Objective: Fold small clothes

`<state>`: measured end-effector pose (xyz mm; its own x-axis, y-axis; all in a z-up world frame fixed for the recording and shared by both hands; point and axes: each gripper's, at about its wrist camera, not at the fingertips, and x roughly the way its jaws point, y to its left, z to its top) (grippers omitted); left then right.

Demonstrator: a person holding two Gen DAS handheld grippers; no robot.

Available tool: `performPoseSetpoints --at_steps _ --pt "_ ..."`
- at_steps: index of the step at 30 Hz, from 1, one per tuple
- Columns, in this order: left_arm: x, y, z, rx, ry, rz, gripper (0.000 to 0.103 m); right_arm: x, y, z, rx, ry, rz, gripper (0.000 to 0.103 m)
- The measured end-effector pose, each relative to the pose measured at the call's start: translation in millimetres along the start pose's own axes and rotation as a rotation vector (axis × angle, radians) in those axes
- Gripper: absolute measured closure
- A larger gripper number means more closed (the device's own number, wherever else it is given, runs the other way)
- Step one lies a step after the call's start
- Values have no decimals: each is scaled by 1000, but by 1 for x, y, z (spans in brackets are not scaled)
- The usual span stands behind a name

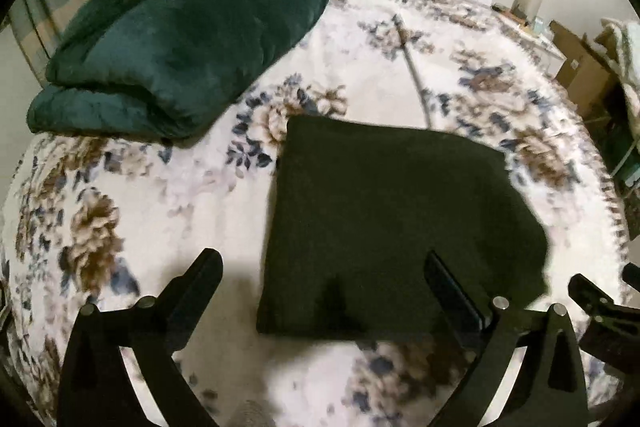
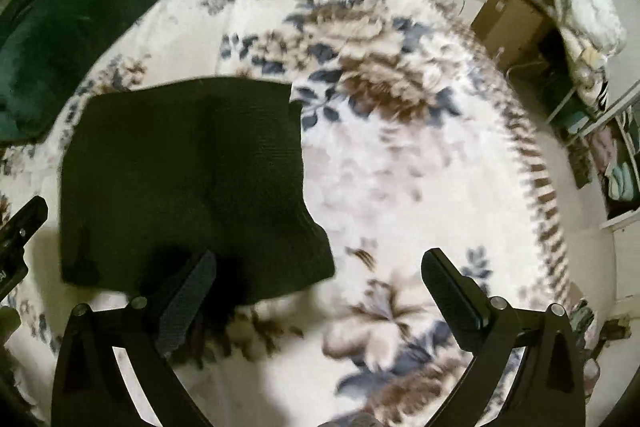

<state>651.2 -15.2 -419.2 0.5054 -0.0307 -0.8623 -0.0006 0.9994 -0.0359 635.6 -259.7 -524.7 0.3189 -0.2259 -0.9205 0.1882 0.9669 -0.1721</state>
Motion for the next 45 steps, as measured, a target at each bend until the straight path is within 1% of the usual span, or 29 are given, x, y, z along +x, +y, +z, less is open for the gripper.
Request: performPoseSetpoints --at_steps 3,6,7,11,12,14,17,21,24,25,27,31,36,41,45 --pt "-41 -3 -2 5 -19 -7 0 -45 -5 -8 -8 -48 -11 0" --pt "-93 -1 -7 1 -46 -16 0 -101 -11 -20 -10 -92 -15 0" --pt "-104 -1 -8 1 -53 -12 0 -120 -15 -24 -6 -100 -9 0" --pt "-173 2 -16 -5 -86 -4 0 -192 -28 -40 4 -145 -4 0" --pt "-194 2 -18 -2 -98 -1 0 -216 -31 -47 4 -161 -7 0" --pt "-225 1 -23 -1 -121 3 0 -255 -37 -58 7 -186 -5 0" --pt "-280 -1 -31 6 -160 0 0 -308 -47 -74 17 -219 4 0" --pt "-338 -1 -43 0 -197 -14 0 -391 -63 -101 19 -290 3 0" --pt "-381 -2 -52 -8 -216 -40 0 -444 -73 -120 17 -346 -2 0" --pt "-397 -4 -56 -3 -226 -34 0 -459 -76 -126 16 -362 -7 0" --pt "-417 -5 -62 -3 -225 -46 0 -493 -82 -142 24 -392 -4 0" --pt "-455 -10 -78 8 -233 -47 0 -544 -96 -168 43 -424 8 0" --pt "-487 -12 -93 18 -247 -59 0 -594 -106 -198 54 -458 20 0" --pt "-516 -11 -104 27 -275 -46 0 -627 -113 -219 63 -482 31 0" --pt "-532 -8 -109 19 -295 -43 0 -648 -119 -234 70 -496 37 0"
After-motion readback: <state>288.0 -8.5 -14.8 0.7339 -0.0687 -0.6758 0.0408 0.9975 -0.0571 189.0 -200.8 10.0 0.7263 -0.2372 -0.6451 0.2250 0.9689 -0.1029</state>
